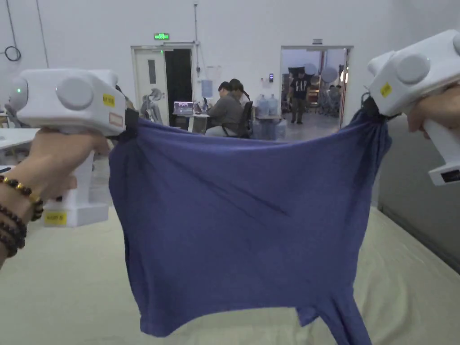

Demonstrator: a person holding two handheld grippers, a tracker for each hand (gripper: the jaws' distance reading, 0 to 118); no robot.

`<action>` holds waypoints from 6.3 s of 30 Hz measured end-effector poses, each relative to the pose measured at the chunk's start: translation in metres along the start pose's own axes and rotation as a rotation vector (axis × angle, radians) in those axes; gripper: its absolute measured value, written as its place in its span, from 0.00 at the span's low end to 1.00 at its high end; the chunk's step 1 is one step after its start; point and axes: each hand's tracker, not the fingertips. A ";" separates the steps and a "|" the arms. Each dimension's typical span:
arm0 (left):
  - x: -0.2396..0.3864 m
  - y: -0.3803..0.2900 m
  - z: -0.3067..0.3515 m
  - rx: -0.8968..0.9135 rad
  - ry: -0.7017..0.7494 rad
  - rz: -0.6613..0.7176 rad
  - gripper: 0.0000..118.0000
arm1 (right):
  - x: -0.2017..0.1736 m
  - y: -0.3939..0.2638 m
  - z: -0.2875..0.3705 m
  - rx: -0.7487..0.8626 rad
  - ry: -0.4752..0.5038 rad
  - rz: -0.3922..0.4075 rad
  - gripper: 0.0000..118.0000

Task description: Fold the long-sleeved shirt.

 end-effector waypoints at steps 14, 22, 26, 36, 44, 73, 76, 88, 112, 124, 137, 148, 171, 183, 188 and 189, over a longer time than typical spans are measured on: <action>0.049 0.082 -0.039 0.054 0.127 -0.071 0.02 | 0.040 0.051 -0.010 0.124 -0.076 -0.151 0.00; 0.054 -0.039 -0.083 -0.137 0.100 -0.021 0.02 | -0.002 -0.067 -0.098 -0.043 0.029 -0.169 0.00; 0.043 -0.093 -0.132 -0.232 0.095 -0.009 0.02 | -0.029 -0.133 -0.131 -0.156 0.061 -0.185 0.00; 0.057 -0.192 -0.131 -0.374 0.074 -0.058 0.02 | -0.072 -0.226 -0.139 -0.311 0.082 -0.130 0.00; 0.038 -0.229 -0.045 -0.296 0.066 0.013 0.02 | -0.061 -0.273 -0.041 -0.194 0.131 -0.258 0.00; 0.015 -0.532 0.204 -0.583 -0.057 0.091 0.98 | -0.161 -0.569 0.199 -0.589 0.160 -0.204 1.00; 0.003 -0.527 0.194 -0.587 -0.045 0.095 0.97 | -0.156 -0.571 0.187 -0.582 0.161 -0.234 0.99; 0.050 -0.467 0.110 -0.518 -0.120 0.063 0.00 | -0.145 -0.509 0.111 -0.516 0.221 -0.286 0.00; 0.046 -0.472 -0.017 -0.537 -0.097 0.142 0.00 | -0.214 -0.403 -0.324 -0.660 0.252 -0.172 0.03; 0.053 -0.475 0.035 -0.529 -0.150 0.103 0.00 | -0.183 -0.393 -0.024 -0.273 0.282 -0.171 0.03; 0.056 -0.471 0.114 -0.502 -0.159 0.091 0.00 | -0.241 -0.537 0.046 -0.582 0.254 -0.252 0.07; 0.059 -0.470 0.136 -0.488 -0.152 0.106 0.00 | -0.197 -0.534 0.130 -0.456 0.275 -0.373 0.05; 0.039 -0.464 -0.020 -0.564 -0.082 0.144 0.00 | -0.168 -0.504 -0.173 -0.772 0.185 -0.413 0.27; 0.034 -0.504 -0.172 -0.783 0.155 0.107 0.78 | -0.165 -0.505 -0.169 -0.738 0.245 -0.449 0.00; 0.040 -0.492 -0.160 -0.699 0.147 0.059 0.27 | -0.165 -0.500 -0.173 -0.714 0.242 -0.390 0.00; 0.038 -0.485 -0.154 -0.686 0.057 0.095 0.00 | -0.161 -0.493 -0.167 -0.702 0.239 -0.374 0.00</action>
